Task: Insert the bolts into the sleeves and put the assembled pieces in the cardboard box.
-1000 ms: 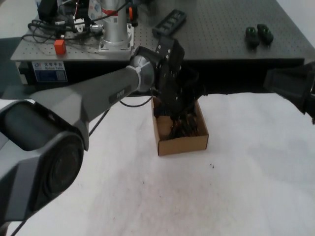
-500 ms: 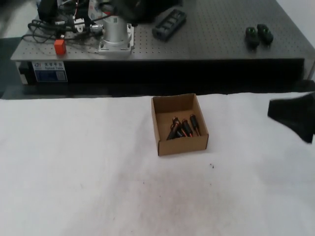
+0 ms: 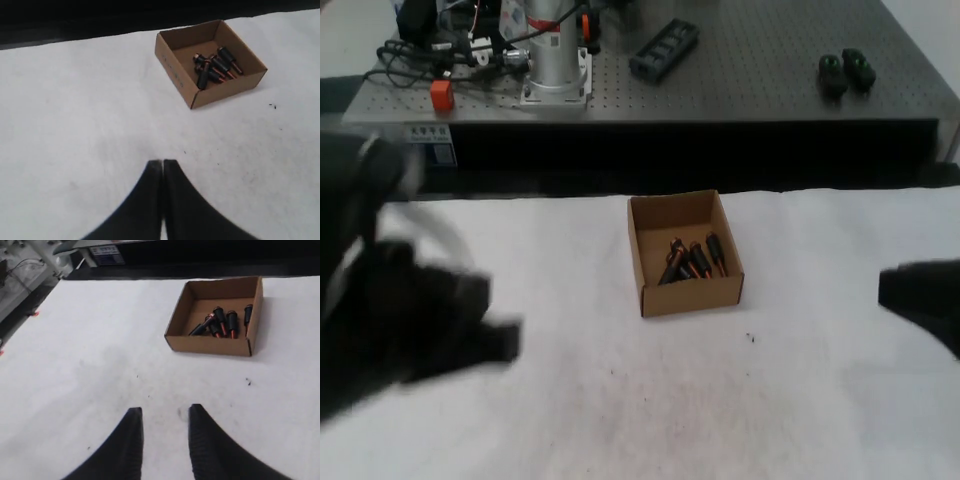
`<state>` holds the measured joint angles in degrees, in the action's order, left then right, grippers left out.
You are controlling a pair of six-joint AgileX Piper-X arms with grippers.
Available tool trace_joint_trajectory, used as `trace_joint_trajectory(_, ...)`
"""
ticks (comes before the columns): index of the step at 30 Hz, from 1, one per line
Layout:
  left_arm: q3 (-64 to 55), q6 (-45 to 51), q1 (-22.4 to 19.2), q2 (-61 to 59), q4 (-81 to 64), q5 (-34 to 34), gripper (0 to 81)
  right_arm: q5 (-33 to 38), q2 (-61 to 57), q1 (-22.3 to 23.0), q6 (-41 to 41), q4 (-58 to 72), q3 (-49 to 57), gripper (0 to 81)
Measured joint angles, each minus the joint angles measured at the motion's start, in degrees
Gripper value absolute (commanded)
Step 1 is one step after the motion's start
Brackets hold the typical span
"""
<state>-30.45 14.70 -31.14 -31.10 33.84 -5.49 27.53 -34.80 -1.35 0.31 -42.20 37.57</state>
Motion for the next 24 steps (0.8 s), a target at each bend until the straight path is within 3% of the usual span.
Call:
trace_joint_trajectory(3, 5.98, 3.69, 0.0, 10.59, 0.05, -0.38, 0.6, 0.0, 3.87, 1.54, -0.31, -0.91, -2.48, 11.4)
trace_joint_trajectory(8, 14.74, 8.15, 0.0, 23.92, 1.17, -1.09, 0.6, -0.19, 11.39, 1.98, 3.9, -0.06, -9.88, 10.1)
trace_joint_trajectory(18, 24.61, 17.12, 0.0, 29.47, 3.67, -1.06, 0.6, -1.34, 22.69, 2.0, 12.8, 7.59, -21.89, 10.1)
trace_joint_trajectory(24, 26.57, 18.15, 0.0, 29.47, 3.67, -2.63, 0.6, -1.95, 23.53, 2.0, 16.08, 16.22, -31.86, 10.1)
